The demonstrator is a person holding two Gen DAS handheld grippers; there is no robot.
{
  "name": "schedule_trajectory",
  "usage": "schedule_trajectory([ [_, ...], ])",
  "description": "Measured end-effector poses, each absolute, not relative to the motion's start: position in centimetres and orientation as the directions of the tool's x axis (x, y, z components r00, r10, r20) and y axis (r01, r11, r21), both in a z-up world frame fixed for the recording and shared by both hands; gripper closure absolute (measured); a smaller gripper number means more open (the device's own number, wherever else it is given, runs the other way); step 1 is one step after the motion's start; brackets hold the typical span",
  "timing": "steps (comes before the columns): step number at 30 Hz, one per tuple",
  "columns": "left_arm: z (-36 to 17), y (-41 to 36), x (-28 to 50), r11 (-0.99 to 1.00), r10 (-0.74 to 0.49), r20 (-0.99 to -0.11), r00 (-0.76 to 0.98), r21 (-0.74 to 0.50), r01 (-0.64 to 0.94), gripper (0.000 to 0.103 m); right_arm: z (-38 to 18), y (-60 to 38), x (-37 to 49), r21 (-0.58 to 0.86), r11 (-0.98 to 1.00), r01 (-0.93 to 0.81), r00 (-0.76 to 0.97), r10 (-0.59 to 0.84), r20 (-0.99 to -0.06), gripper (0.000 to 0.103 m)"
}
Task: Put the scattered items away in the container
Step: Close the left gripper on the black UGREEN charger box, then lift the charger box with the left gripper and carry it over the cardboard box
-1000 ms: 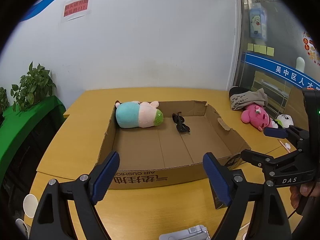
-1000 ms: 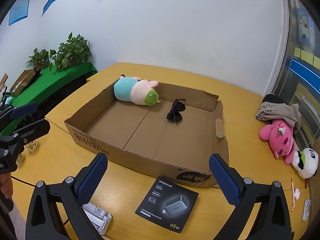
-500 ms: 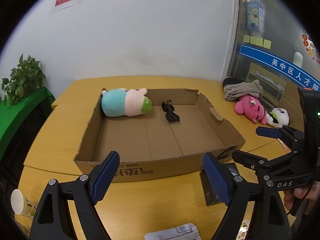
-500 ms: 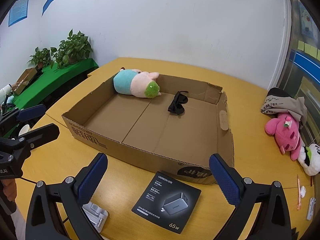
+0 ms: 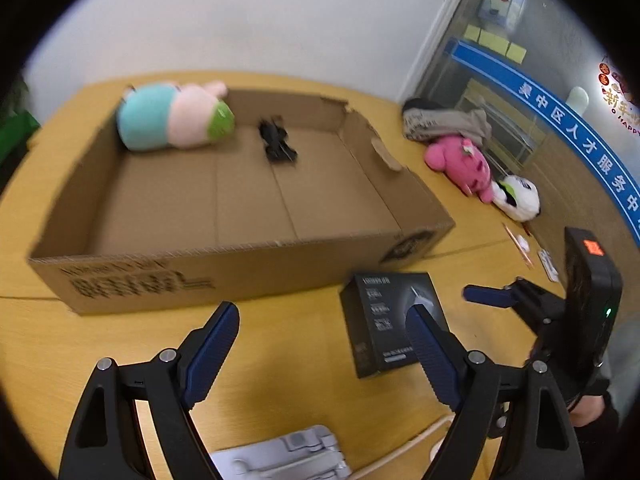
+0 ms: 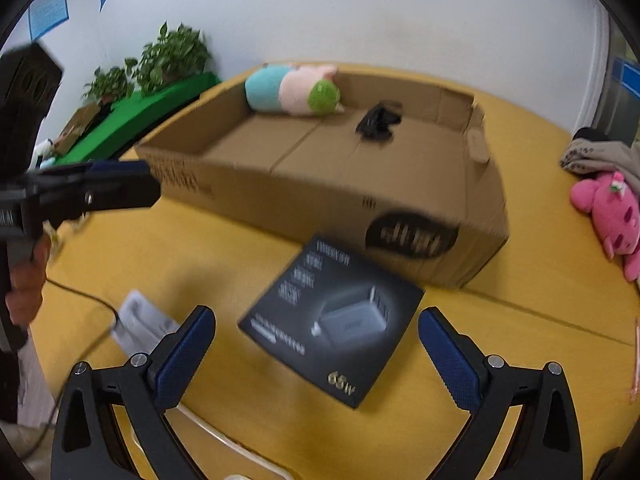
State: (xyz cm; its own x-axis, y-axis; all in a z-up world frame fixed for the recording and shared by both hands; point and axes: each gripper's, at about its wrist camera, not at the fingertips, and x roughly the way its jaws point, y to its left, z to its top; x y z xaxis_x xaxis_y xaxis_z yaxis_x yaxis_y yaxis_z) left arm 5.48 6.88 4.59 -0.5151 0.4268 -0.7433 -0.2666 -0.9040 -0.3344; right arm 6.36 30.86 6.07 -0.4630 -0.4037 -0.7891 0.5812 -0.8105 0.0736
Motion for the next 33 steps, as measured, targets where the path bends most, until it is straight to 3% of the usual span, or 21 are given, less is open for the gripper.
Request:
schedule_trajectory([
  [6,0.8,10.0,3.3,-0.856,0.513,-0.772,-0.375,-0.425,-0.295,0.018,2.6,32.5,5.8,0.161,-0.827,0.539,-0.408,-0.423,-0.809,0.0],
  [15,-3.8,13.4,0.6,-0.821,0.561,-0.79,-0.246,-0.496,-0.283,0.019,0.4,32.0,4.8,0.136,-0.826,0.547,-0.409,-0.406,-0.817,0.0],
  [26,-4.2,14.7,0.8,-0.799,0.591,-0.767,-0.25,-0.514,-0.311,0.025,-0.9,30.8,5.1,0.094,-0.838,0.537,-0.441,-0.374,-0.816,0.0],
  [29,-3.7,14.3,1.5,-0.813,0.574,-0.772,-0.273,-0.497,-0.302,0.031,-0.9,30.6,5.7,0.081,-0.848,0.524,-0.466,-0.365,-0.806,0.0],
  [31,-2.7,13.9,2.4,-0.824,0.559,-0.77,-0.308,-0.477,-0.305,0.041,-0.7,30.3,6.1,0.061,-0.853,0.519,-0.485,-0.352,-0.801,0.001],
  [33,-1.2,13.5,3.7,-0.827,0.555,-0.753,-0.352,-0.457,-0.326,0.043,0.0,30.3,6.8,0.044,-0.858,0.512,-0.51,-0.346,-0.787,0.001],
])
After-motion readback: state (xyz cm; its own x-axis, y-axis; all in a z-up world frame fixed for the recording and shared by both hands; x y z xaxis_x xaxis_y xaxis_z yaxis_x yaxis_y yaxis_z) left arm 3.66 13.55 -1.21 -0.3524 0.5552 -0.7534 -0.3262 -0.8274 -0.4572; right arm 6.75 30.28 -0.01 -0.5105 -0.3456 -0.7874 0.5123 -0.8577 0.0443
